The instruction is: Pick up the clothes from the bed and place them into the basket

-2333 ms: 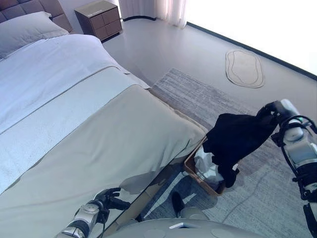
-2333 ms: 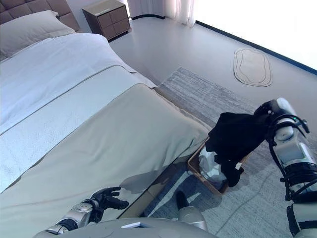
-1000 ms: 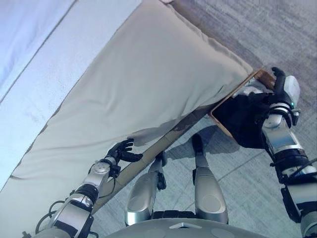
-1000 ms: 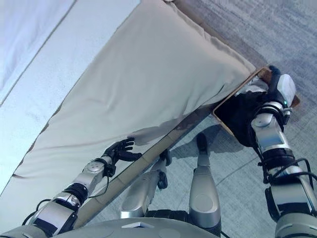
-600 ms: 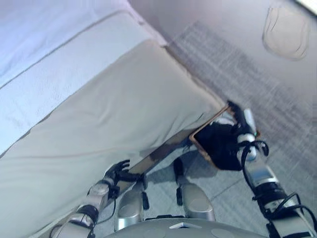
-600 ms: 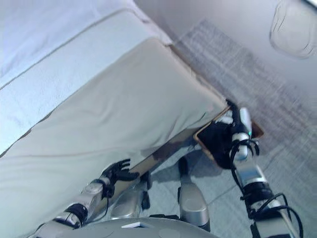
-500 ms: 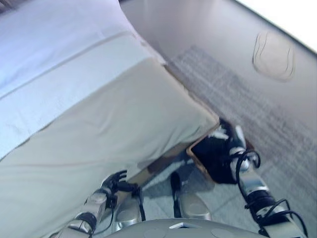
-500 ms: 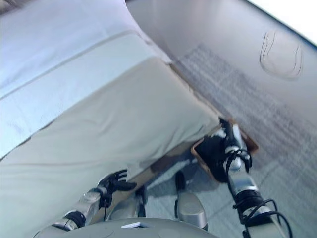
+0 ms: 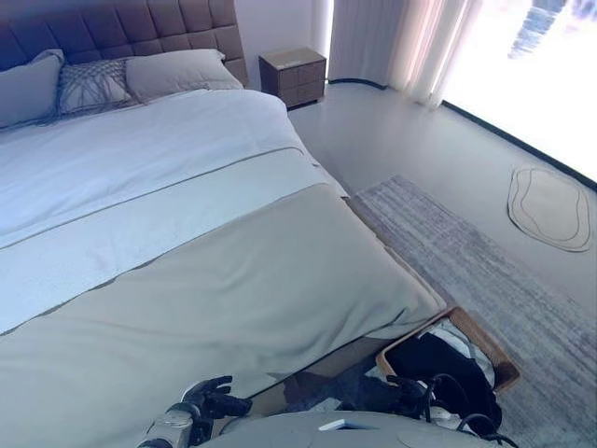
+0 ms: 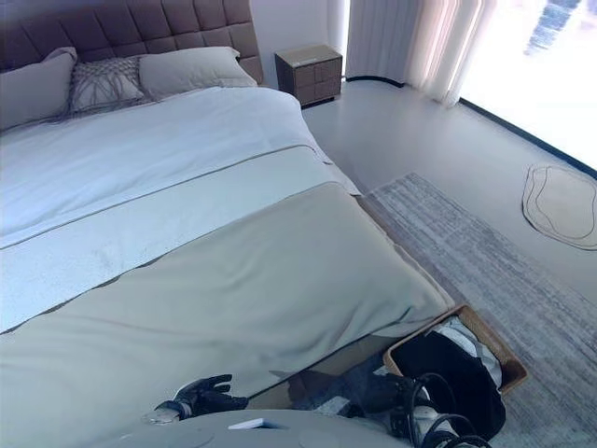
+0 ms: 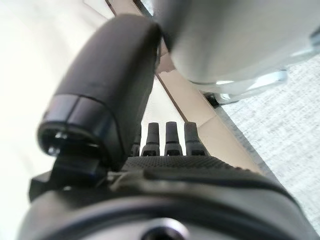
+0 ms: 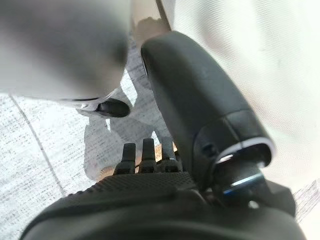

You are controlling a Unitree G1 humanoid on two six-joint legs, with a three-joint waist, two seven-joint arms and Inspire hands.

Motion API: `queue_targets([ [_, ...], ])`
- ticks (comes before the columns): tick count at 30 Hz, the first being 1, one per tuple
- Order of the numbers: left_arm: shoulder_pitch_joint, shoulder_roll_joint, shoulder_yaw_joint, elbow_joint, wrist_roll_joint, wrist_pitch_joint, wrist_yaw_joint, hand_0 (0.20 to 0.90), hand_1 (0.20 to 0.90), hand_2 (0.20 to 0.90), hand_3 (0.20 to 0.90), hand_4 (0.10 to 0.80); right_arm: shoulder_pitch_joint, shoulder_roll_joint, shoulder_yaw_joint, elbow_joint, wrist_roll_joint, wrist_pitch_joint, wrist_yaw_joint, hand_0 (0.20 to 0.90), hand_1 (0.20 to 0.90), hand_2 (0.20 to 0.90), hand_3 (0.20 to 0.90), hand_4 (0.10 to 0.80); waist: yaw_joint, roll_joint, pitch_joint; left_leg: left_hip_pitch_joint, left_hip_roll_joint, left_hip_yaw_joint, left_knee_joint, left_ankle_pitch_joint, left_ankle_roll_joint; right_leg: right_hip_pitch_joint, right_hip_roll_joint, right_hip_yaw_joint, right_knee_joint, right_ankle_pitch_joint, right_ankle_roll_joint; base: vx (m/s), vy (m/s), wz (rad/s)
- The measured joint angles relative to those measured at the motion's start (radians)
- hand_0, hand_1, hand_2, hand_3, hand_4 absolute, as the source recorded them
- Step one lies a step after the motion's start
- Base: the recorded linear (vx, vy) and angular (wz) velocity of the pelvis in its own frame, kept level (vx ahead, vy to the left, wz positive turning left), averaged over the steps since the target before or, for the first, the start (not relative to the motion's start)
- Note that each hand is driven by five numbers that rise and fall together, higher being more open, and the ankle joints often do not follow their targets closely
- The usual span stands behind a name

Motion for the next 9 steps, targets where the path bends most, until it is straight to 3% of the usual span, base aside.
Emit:
queue_targets([
  [9, 0.021, 0.000, 0.000, 0.002, 0.001, -0.035, -0.016, 0.900, 0.900, 0.900, 0.900, 0.800, 0.020, -0.002, -0.018, 0.006, -0.031, -0.061, 0.078, 0.900, 0.900, 0.900, 0.900, 0.800, -0.018, 0.001, -0.012, -0.001, 0.003, 0.003, 0.000, -0.002, -0.003, -0.003, 0.002, 0.003, 0.000, -0.001, -0.002, 0.000, 0.000, 0.00],
])
